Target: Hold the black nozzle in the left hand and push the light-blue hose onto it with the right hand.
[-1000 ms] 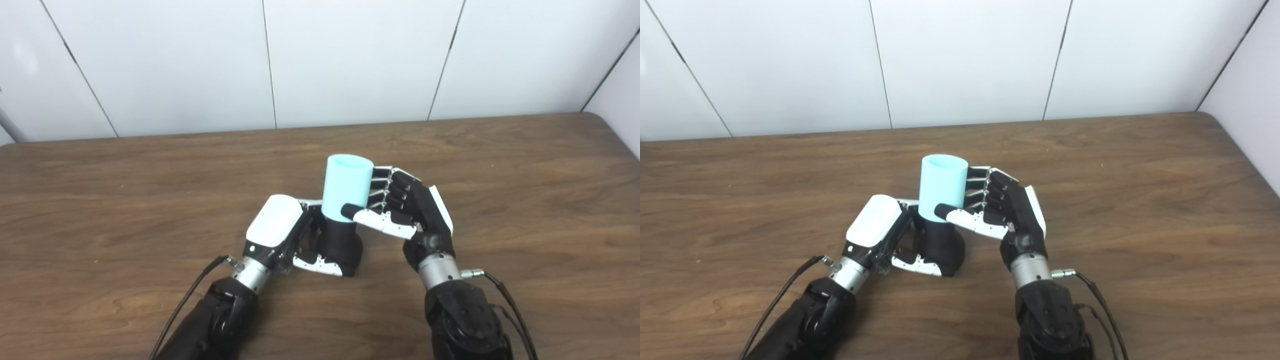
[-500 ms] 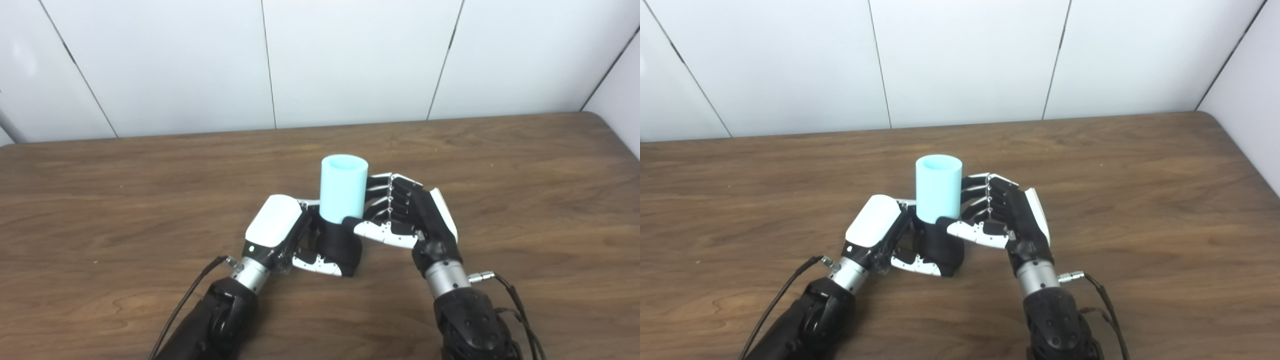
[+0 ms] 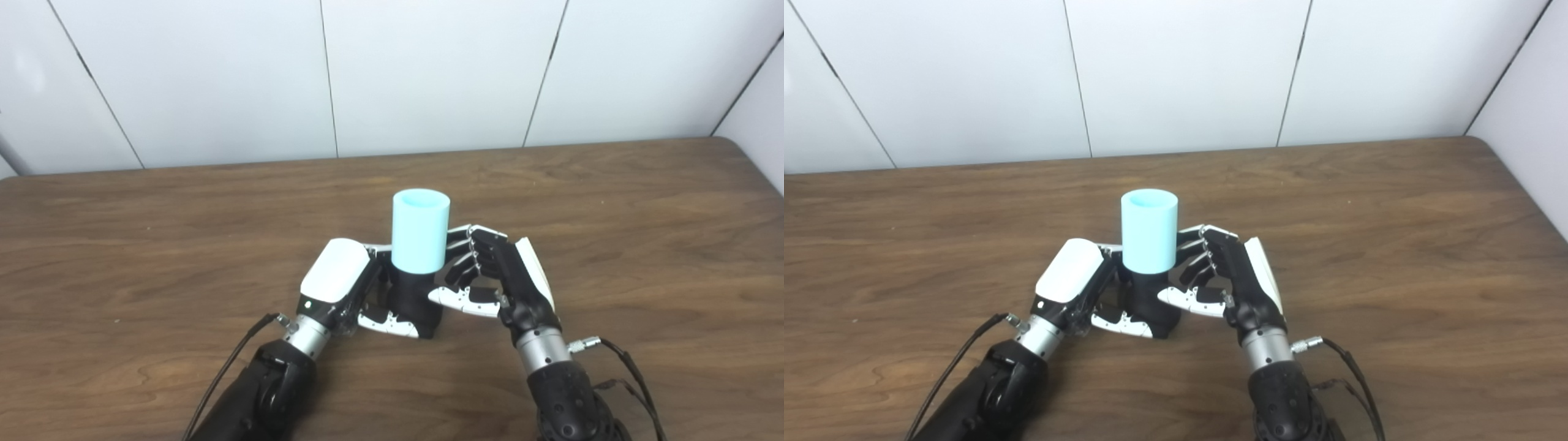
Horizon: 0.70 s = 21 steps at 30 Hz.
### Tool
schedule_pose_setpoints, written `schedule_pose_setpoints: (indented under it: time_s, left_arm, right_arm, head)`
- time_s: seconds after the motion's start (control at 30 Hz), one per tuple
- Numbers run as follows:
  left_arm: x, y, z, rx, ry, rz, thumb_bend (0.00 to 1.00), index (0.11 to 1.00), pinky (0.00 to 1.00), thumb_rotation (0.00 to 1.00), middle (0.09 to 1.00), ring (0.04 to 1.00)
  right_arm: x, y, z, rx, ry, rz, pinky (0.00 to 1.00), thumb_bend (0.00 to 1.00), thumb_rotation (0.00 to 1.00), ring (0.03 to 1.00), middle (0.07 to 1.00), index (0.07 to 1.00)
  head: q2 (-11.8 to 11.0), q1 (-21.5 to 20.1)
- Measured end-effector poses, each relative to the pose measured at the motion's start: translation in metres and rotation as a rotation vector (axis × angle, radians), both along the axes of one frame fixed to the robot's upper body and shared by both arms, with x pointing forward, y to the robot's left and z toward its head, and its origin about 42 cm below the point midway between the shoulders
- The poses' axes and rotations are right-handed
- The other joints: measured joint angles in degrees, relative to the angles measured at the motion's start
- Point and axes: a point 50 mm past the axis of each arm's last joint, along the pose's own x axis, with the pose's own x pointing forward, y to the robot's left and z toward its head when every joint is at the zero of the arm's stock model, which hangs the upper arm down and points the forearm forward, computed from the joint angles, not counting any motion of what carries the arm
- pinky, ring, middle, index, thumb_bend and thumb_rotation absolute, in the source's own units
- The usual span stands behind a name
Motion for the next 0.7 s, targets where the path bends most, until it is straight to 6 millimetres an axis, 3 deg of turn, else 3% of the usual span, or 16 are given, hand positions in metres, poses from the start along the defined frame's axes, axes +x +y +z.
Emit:
schedule_pose_setpoints:
  time_s: [0.53,0.57,0.6,0.7]
  left_arm:
    - [0.0,0.0,0.0,0.001,0.0,0.0,0.48,0.485,0.38,0.0,0.497,0.491]
    - [0.0,0.0,0.0,0.001,0.001,0.0,0.48,0.485,0.38,0.0,0.497,0.491]
    - [0.0,0.0,0.0,0.001,0.001,0.001,0.48,0.494,0.37,0.0,0.475,0.475]
    - [0.0,0.0,0.0,0.002,0.002,0.002,0.47,0.507,0.34,0.0,0.449,0.446]
  right_arm:
    - [-0.004,-0.016,0.001,-0.083,-0.099,-0.003,0.3,0.49,0.0,0.439,0.539,0.546]
    - [-0.005,-0.018,0.001,-0.1,-0.109,-0.001,0.39,0.51,0.06,0.507,0.586,0.521]
    - [-0.005,-0.019,0.001,-0.115,-0.113,-0.001,0.47,0.73,0.04,0.573,0.635,0.612]
    - [-0.005,-0.021,0.001,-0.136,-0.109,0.0,0.6,0.9,0.09,0.714,0.752,0.725]
  head:
    - [-0.1,0.0]
    - [-0.1,0.0]
    - [-0.1,0.0]
    - [-0.1,-0.1]
